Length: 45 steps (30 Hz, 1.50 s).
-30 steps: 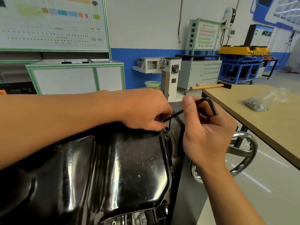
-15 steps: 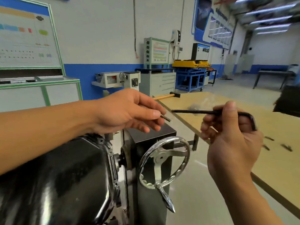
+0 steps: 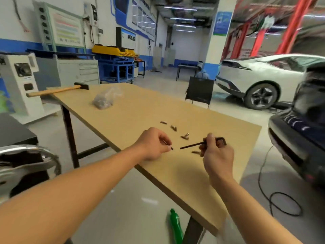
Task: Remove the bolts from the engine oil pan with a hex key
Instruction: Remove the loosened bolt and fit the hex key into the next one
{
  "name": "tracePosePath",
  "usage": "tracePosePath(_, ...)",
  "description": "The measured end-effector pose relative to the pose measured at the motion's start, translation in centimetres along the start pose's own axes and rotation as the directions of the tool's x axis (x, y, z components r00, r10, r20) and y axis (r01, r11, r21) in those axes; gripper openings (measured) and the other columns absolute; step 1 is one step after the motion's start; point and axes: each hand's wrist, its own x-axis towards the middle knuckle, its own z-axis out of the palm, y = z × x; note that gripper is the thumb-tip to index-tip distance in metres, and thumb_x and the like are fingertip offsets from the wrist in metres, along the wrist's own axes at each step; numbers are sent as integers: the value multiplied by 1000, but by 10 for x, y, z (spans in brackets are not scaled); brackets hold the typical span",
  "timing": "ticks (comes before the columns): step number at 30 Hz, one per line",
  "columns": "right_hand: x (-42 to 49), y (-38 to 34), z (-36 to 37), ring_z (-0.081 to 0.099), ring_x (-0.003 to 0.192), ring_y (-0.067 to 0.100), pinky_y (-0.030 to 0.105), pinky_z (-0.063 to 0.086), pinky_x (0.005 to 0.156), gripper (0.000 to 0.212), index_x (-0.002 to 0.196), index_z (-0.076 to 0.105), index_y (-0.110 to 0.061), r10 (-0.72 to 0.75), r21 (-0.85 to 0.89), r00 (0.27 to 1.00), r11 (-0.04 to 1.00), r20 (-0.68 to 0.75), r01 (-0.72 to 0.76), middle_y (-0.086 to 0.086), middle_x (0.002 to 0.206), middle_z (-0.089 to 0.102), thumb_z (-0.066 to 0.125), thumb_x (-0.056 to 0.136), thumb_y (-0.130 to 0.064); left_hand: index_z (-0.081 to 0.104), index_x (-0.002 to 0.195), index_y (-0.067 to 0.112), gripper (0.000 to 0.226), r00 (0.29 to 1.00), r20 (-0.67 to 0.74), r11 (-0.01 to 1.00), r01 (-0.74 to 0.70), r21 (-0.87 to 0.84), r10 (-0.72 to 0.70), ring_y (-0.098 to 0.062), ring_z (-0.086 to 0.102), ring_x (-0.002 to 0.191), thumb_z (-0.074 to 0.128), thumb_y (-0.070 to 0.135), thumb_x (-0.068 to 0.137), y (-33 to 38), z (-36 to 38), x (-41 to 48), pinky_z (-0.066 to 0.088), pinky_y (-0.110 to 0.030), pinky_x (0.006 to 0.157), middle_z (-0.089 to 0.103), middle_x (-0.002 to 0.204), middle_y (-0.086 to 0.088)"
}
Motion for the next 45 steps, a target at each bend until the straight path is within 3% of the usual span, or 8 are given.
tracePosePath(7,17,30,-1,59,59,9,37,51,62,36,68,69,-20,-119,-102,992,988,-34,115,-3,66,70,59,99,-36,75,105,24,25,997,-66,998,-31,62,35,-3,57,67,80,19,81,-19,35,47,39,-15,64,66,76,9)
tracePosePath(13,-11,12,1,54,58,7,30,47,61,28,75,72,-27,-209,-98,972,971,107,220,-3,66,68,59,99,-32,69,118,15,26,986,-106,931,83,-355,-129,-6,60,67,69,17,92,-15,19,-3,47,-17,61,70,87,2)
tracePosePath(17,-77,-9,26,58,58,11,33,50,59,21,80,73,-28,-296,32,920,954,257,298,0,70,69,61,97,-33,72,97,20,14,949,-156,793,132,-595,-275,-10,65,71,61,28,97,-20,-12,-91,53,-20,60,75,87,1)
tracePosePath(24,-267,-28,84,64,69,2,14,47,61,12,94,71,-32,-551,369,612,834,567,409,-19,75,68,61,97,-29,72,100,8,26,790,-308,486,-14,-874,-531,-13,67,69,52,25,102,-59,-79,-294,53,-25,62,73,82,-5)
tracePosePath(28,-348,-28,94,65,81,-5,6,44,73,11,99,68,-36,-633,521,449,774,630,360,-27,88,68,60,96,-29,72,91,12,22,661,-363,314,-199,-928,-656,-11,63,63,53,20,100,-67,-97,-386,49,-21,59,71,77,-2)
tracePosePath(32,-390,-28,94,66,83,-3,7,43,76,12,108,68,-36,-706,610,329,708,628,355,-30,95,66,60,99,-37,72,91,11,16,629,-340,148,-338,-929,-699,-11,65,65,61,23,90,-80,-90,-448,51,-20,59,71,85,-5)
tracePosePath(39,-428,-20,101,70,81,4,13,50,73,12,100,75,-21,-683,608,254,728,685,316,-19,91,71,72,90,-25,73,96,3,19,568,-235,-71,-465,-883,-789,-18,66,80,58,15,93,-99,-82,-477,49,-26,81,70,89,-9)
tracePosePath(45,-472,-21,109,70,80,4,19,54,70,14,98,77,-12,-722,651,196,686,663,324,-7,90,74,76,86,-19,71,99,4,17,562,-226,-156,-551,-820,-796,-16,68,71,58,14,93,-97,-101,-511,59,-27,66,71,83,-6)
